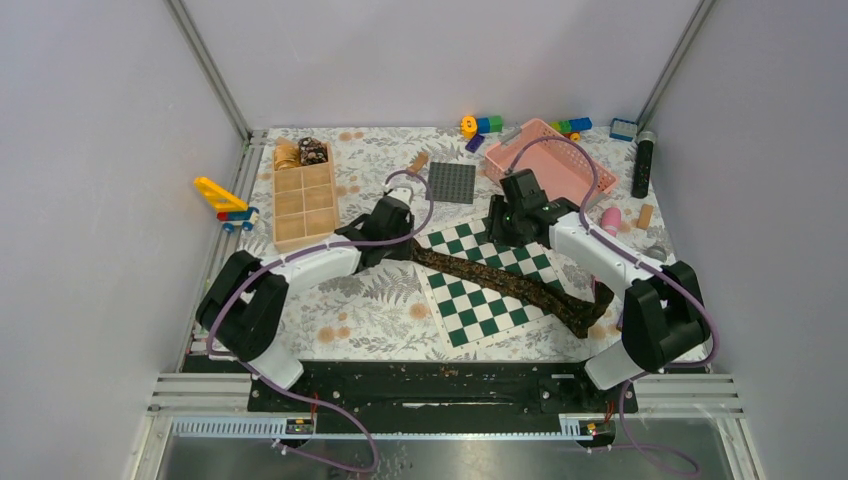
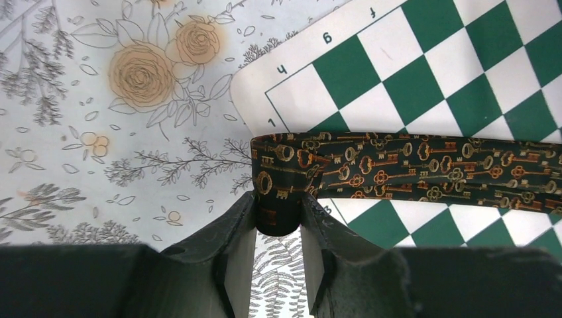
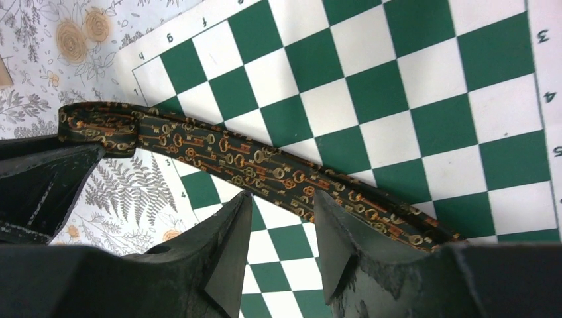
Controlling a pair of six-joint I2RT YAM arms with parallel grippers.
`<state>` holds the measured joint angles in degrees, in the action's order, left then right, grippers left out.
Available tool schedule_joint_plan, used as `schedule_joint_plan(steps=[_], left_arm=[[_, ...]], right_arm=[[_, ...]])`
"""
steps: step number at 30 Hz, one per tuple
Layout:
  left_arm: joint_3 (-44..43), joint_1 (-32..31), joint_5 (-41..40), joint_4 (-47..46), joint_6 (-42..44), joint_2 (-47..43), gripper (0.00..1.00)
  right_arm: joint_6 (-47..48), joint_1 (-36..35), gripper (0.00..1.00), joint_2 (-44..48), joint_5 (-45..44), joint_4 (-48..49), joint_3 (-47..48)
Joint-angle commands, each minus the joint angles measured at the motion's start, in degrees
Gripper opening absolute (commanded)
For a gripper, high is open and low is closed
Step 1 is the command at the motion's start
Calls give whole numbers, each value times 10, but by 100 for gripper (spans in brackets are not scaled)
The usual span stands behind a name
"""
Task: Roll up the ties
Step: Roll the tie at the center of the board.
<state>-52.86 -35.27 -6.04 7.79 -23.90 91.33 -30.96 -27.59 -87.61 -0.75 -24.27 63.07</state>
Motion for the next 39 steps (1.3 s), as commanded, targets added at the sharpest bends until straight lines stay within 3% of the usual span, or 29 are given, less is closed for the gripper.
schedule_joint_plan(steps=[1, 9, 15, 21, 28, 33, 39], left_arm=[[-47, -28, -119, 45, 33, 6, 29], [-89, -90, -218, 89, 60, 41, 29], [-111, -118, -265, 117, 67, 56, 29], [-136, -144, -315, 143, 83, 70, 29], [-161, -175, -377, 158, 95, 113, 29], [-174, -197, -418, 166, 102, 146, 29], [-189, -213, -432, 168, 105, 174, 29]], right_arm=[[41, 18, 47, 14, 13, 22, 0], [65, 43, 47, 5, 56, 54, -1], [94, 45, 47, -25, 32, 55, 46], [93, 46, 46, -84, 41, -33, 163], [103, 46, 47, -93, 39, -90, 207], [133, 45, 47, -79, 18, -93, 189], [145, 45, 48, -12, -14, -68, 88]])
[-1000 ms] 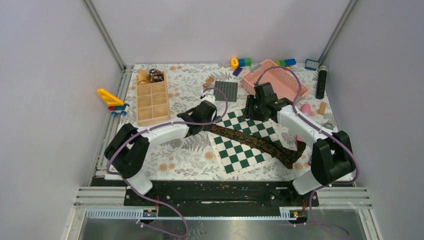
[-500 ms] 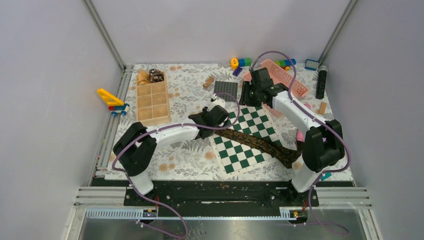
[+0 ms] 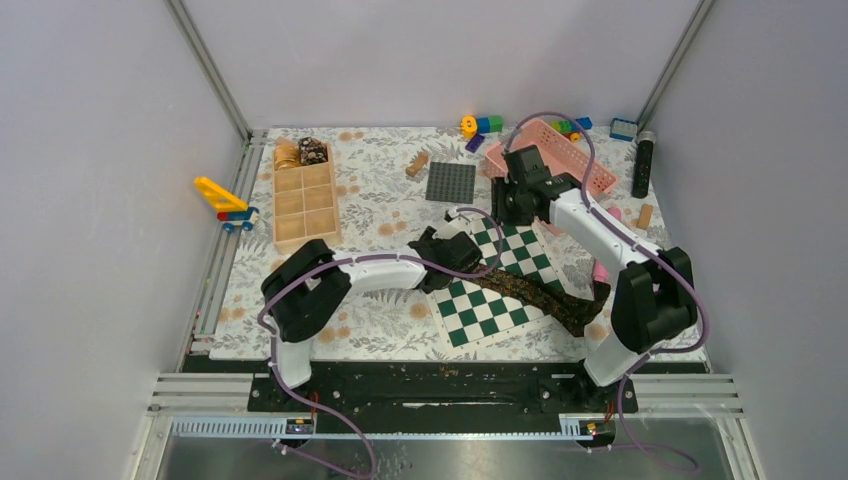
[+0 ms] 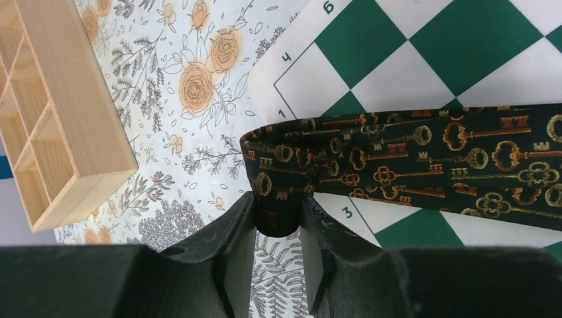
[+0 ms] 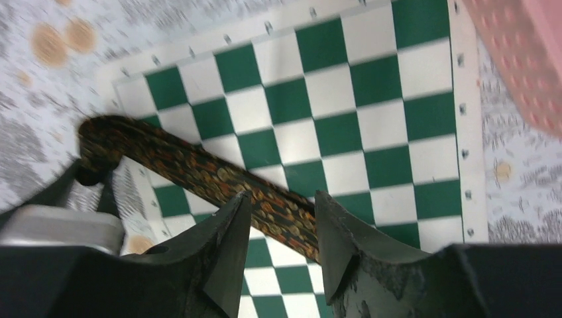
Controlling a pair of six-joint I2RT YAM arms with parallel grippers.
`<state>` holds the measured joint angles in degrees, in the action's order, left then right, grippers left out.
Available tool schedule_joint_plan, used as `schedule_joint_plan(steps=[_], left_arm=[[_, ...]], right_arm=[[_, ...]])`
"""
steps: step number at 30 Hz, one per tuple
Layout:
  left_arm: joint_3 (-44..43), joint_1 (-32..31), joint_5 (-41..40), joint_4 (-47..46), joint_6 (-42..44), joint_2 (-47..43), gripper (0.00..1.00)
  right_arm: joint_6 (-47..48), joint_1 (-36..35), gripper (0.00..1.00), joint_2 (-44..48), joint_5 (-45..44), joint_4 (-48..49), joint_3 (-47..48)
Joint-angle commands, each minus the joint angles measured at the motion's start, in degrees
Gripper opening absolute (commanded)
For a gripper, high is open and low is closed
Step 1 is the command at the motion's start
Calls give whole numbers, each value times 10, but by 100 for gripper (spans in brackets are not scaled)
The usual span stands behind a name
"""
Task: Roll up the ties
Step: Roll the tie at the center of the board.
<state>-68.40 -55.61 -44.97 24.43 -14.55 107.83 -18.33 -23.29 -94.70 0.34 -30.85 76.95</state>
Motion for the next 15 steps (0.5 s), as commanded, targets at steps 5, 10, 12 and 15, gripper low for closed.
schedule_joint_plan(steps=[5, 10, 12, 15], left_arm=[[-41, -17, -60, 1, 21, 27, 29], [-48, -23, -72, 4, 25, 43, 29], [-51, -26, -71, 7, 24, 48, 30], [-57, -29, -67, 11, 23, 55, 34]], right_arm=[[14, 2, 48, 97, -9, 9, -103], [15, 2, 48, 97, -5, 15, -116], [14, 2, 49, 94, -5, 16, -115], [15, 2, 49, 93, 2, 16, -111]])
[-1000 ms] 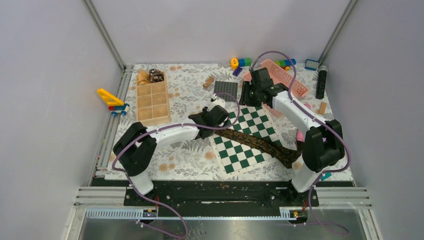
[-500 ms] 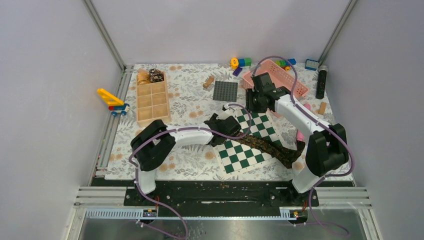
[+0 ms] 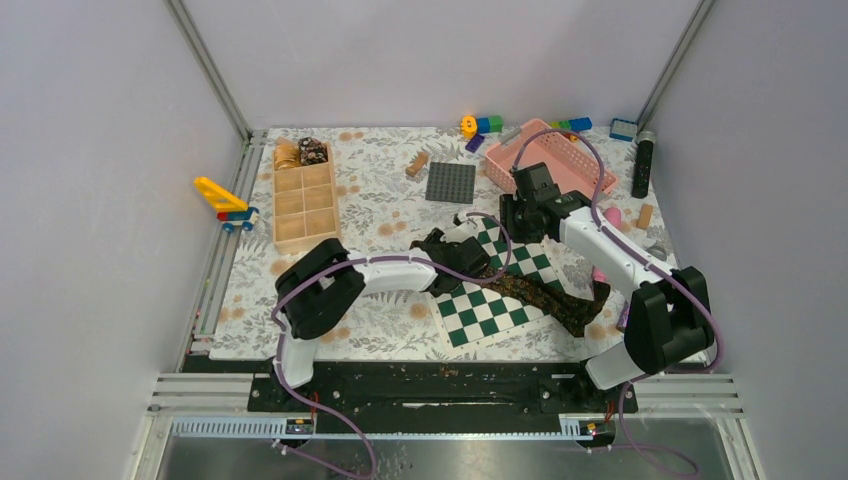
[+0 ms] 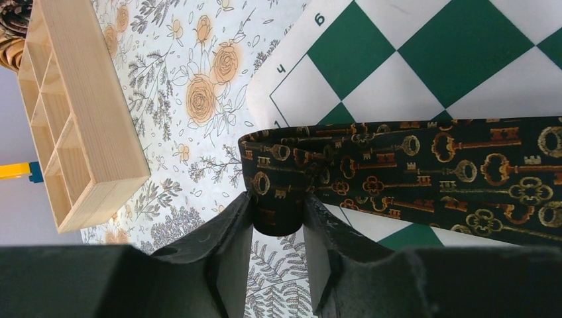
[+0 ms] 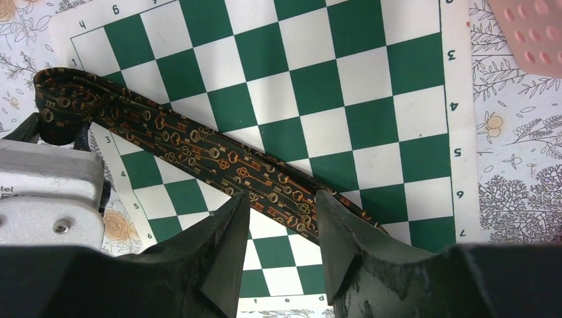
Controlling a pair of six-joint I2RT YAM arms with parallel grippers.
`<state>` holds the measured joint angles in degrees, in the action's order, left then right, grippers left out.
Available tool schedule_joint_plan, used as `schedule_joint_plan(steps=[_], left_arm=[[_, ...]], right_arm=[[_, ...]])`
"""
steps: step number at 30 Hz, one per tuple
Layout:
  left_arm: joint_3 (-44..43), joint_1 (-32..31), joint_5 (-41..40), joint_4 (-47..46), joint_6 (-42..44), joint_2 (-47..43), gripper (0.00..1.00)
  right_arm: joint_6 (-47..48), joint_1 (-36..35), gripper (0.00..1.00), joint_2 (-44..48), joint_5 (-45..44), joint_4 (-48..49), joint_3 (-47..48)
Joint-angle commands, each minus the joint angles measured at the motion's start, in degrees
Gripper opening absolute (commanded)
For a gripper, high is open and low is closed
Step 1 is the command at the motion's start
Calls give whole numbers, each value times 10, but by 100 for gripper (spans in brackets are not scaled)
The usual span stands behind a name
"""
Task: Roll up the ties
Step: Roll the tie at the center of the board.
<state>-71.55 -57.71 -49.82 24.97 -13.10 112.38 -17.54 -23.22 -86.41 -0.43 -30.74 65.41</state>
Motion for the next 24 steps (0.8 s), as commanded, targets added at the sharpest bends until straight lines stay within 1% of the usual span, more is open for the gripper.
schedule_joint_plan(steps=[1, 5, 11, 14, 18, 23, 24], left_arm=[[-27, -10, -17, 6, 8, 11, 35], [-40, -16, -10, 20, 5, 17, 42], [-53, -25, 19, 29, 2, 18, 44], [-61, -30, 30, 34, 0, 20, 45], [-64, -33, 44, 36, -4, 21, 46], [-67, -35, 53, 36, -7, 25, 46], [-68, -35, 56, 36, -7, 26, 46]], right_arm=[[7, 2, 49, 9, 16, 15, 5], [6, 1, 50, 7, 21, 14, 8], [6, 1, 51, 2, 24, 13, 24], [7, 1, 51, -11, 14, -6, 54], [20, 1, 51, -44, -15, -54, 127], [63, 1, 52, -109, -56, -141, 264], [72, 1, 52, -127, -63, -160, 304]])
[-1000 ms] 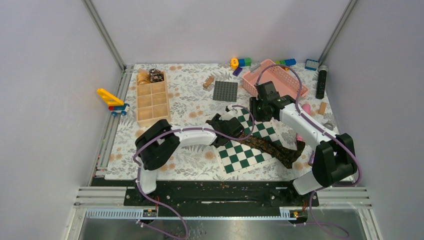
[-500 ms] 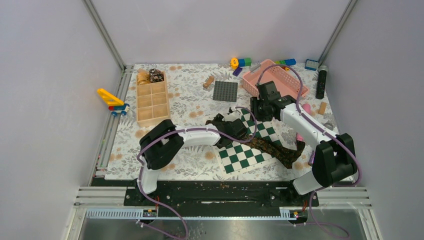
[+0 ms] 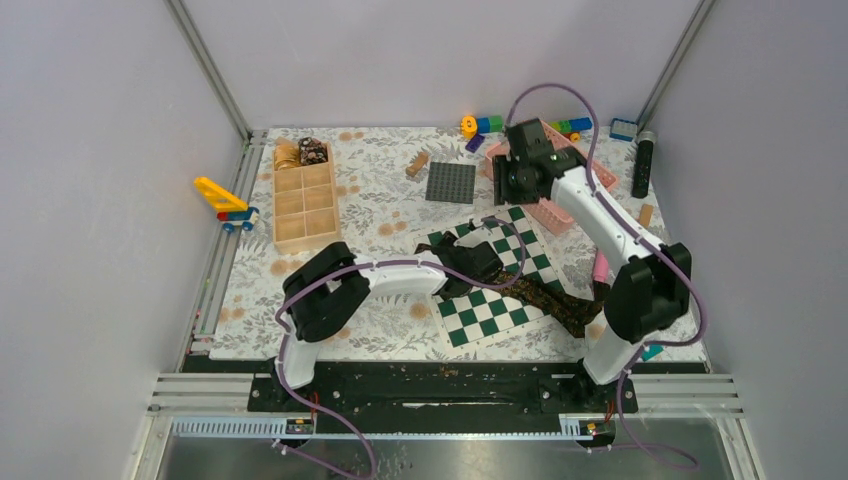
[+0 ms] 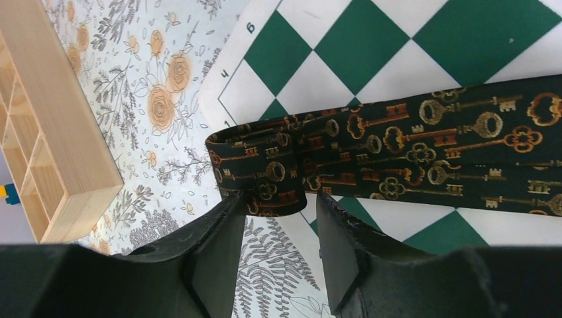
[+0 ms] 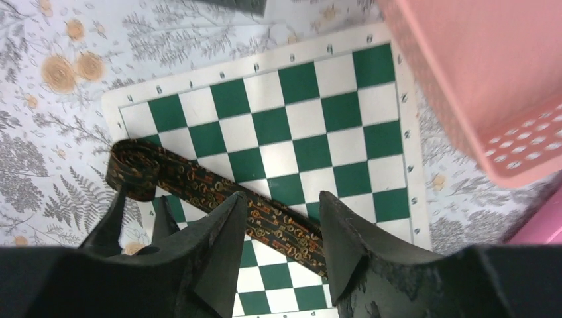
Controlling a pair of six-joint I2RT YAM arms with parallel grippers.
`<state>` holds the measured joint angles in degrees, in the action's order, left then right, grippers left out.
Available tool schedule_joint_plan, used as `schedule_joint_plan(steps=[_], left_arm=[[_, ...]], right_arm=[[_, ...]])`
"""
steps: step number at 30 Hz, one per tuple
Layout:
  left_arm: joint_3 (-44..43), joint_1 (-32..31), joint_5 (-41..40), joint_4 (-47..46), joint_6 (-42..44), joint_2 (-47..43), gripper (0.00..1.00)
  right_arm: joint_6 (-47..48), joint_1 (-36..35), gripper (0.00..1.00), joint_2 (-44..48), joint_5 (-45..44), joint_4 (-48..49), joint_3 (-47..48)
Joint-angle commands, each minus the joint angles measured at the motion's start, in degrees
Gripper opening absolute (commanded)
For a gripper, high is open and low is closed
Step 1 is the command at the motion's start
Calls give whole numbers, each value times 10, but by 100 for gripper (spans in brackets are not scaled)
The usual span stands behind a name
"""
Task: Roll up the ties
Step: Roll the tie at the center of the board.
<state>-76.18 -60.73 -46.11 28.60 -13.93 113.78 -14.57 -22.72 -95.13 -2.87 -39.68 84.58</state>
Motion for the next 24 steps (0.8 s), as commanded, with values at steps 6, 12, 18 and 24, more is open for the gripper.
schedule_joint_plan(steps=[6, 12, 18, 24], left_arm=[[-29, -5, 29, -1, 4, 21, 46], [-33, -5, 33, -1, 6, 27, 47], [-37, -5, 34, -2, 8, 29, 47], [-36, -6, 37, -10, 12, 29, 47]], right_arm=[[78, -4, 52, -78, -43, -92, 160], [86, -4, 53, -31, -52, -40, 84], [76, -19, 54, 19, -68, -24, 29], [113, -109, 60, 31, -233, -19, -16]])
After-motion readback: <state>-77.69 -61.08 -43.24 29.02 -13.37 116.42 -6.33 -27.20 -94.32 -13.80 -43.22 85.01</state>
